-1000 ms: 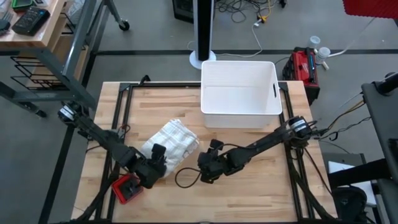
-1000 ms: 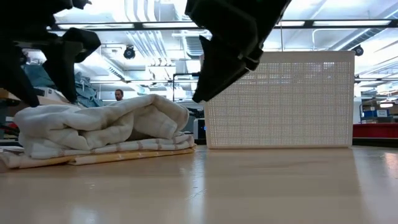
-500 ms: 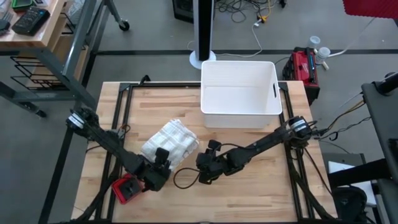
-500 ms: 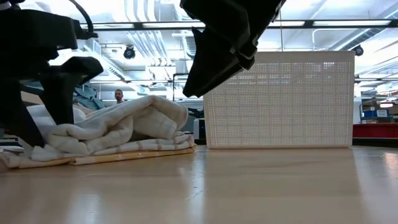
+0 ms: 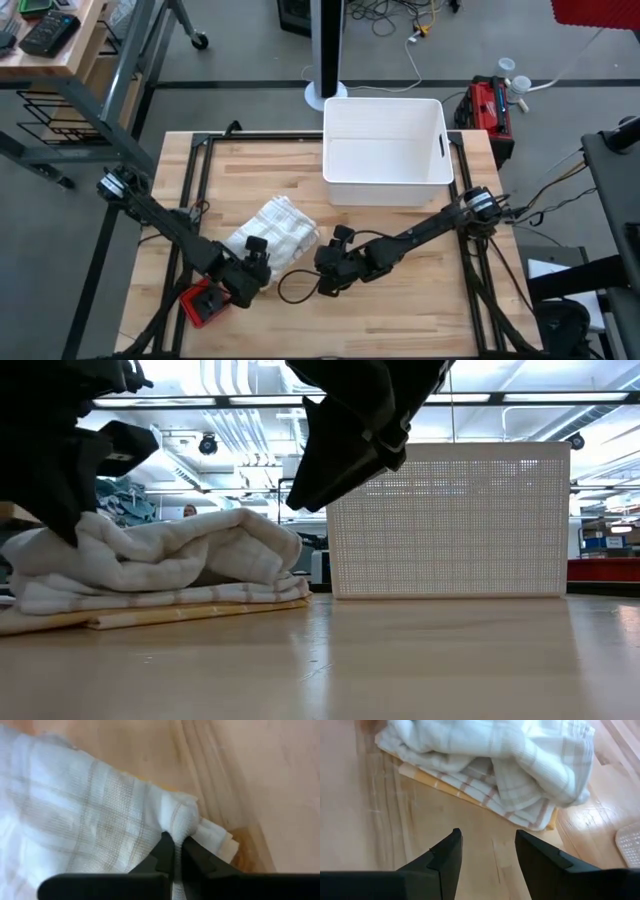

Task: Fold towel
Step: Stack the light gray patterned towel on top of the brown patterned towel

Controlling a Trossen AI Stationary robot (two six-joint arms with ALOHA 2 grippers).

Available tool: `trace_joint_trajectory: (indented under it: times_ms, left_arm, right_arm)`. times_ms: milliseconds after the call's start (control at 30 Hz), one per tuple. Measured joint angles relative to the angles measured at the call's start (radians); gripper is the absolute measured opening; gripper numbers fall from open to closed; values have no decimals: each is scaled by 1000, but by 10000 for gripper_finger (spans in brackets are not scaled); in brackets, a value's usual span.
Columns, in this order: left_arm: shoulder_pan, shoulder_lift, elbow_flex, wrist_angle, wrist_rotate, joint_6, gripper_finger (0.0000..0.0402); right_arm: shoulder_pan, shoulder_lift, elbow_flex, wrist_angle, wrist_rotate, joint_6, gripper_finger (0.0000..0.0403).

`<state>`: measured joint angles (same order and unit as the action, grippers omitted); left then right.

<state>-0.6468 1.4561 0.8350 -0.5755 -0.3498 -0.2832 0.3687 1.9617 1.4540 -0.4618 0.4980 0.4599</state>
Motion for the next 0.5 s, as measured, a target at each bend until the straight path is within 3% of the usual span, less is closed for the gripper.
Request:
trace_joint_trajectory:
  times_ms: [300,433,500]
  left_arm:
    - [-2,-54,30,-79,-112,-27,3]
    - [-5,-129,61,-108,-101,-44,2]
    - [-5,-154,60,-116,-38,-76,1]
  right_arm:
    - [0,0,0,26,0,0,173]
    - [0,0,0,26,1,0,171]
    - [0,0,0,26,1,2,172]
